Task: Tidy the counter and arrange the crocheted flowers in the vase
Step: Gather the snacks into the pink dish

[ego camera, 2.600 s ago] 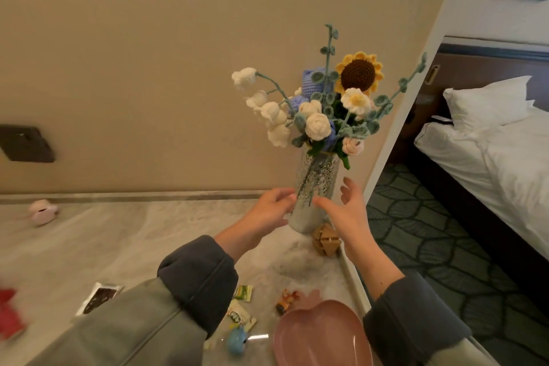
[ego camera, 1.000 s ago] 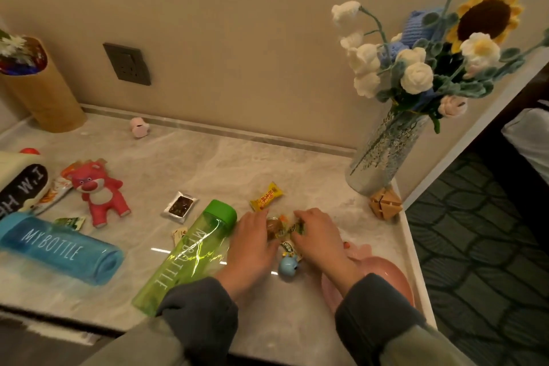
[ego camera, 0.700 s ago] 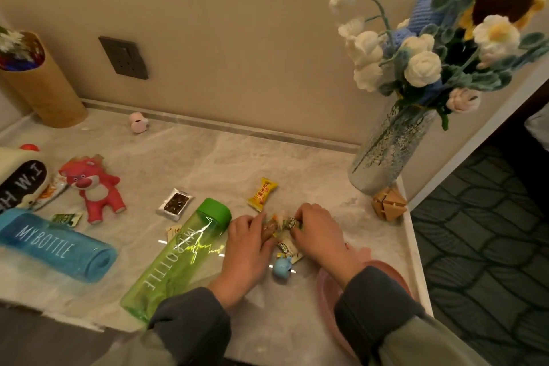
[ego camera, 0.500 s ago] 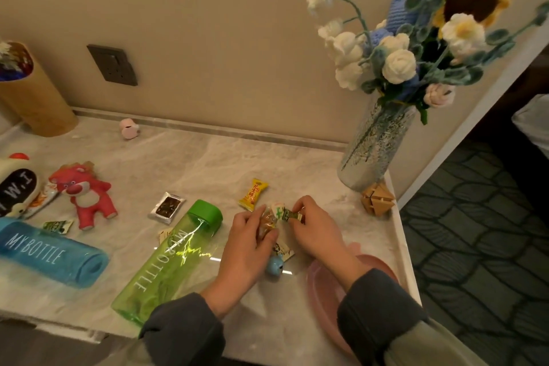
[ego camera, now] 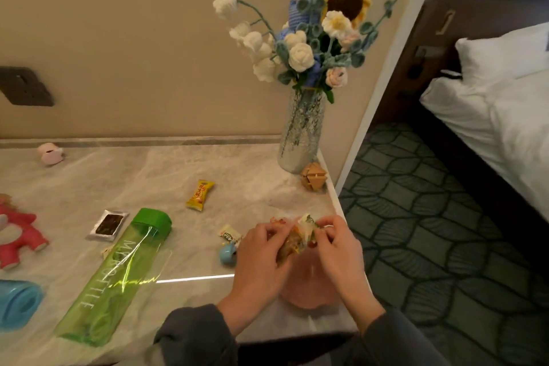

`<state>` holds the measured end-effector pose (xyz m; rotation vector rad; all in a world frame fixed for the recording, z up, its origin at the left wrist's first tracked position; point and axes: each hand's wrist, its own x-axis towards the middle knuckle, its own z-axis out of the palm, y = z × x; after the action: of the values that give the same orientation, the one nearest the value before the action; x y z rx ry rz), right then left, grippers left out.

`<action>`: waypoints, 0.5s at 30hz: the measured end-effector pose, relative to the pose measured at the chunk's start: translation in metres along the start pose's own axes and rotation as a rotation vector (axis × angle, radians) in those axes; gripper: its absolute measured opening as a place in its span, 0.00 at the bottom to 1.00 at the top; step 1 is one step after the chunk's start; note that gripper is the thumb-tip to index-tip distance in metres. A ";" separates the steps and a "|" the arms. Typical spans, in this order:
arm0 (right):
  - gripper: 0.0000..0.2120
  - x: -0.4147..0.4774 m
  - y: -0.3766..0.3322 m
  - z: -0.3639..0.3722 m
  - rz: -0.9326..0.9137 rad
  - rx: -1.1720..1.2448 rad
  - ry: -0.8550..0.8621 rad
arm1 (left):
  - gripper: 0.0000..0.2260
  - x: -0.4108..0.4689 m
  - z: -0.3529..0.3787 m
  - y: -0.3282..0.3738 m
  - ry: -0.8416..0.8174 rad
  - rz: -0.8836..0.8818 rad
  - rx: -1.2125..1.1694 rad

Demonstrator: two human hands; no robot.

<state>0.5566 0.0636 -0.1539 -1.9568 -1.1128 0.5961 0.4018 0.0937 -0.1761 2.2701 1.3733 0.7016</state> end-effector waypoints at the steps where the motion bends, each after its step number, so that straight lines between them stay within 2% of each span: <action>1: 0.08 -0.003 0.006 -0.001 -0.004 -0.093 0.021 | 0.27 -0.002 0.005 0.001 -0.026 0.015 0.077; 4: 0.04 -0.011 0.019 -0.002 -0.043 -0.307 0.071 | 0.26 -0.007 0.018 0.003 -0.069 0.016 0.252; 7: 0.05 -0.015 0.025 0.001 -0.111 -0.371 0.063 | 0.29 -0.008 0.024 0.003 -0.116 0.012 0.285; 10: 0.06 -0.013 0.023 0.001 -0.121 -0.401 0.104 | 0.31 -0.007 0.021 0.003 -0.148 0.027 0.209; 13: 0.07 -0.004 0.014 -0.002 -0.158 -0.405 0.169 | 0.30 -0.005 0.009 0.005 -0.076 0.025 0.071; 15: 0.05 0.003 0.003 -0.001 -0.186 -0.378 0.153 | 0.27 0.001 0.000 0.004 -0.028 0.037 0.021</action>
<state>0.5606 0.0648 -0.1562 -2.1383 -1.3654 0.1384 0.4049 0.0930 -0.1735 2.3182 1.3347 0.6672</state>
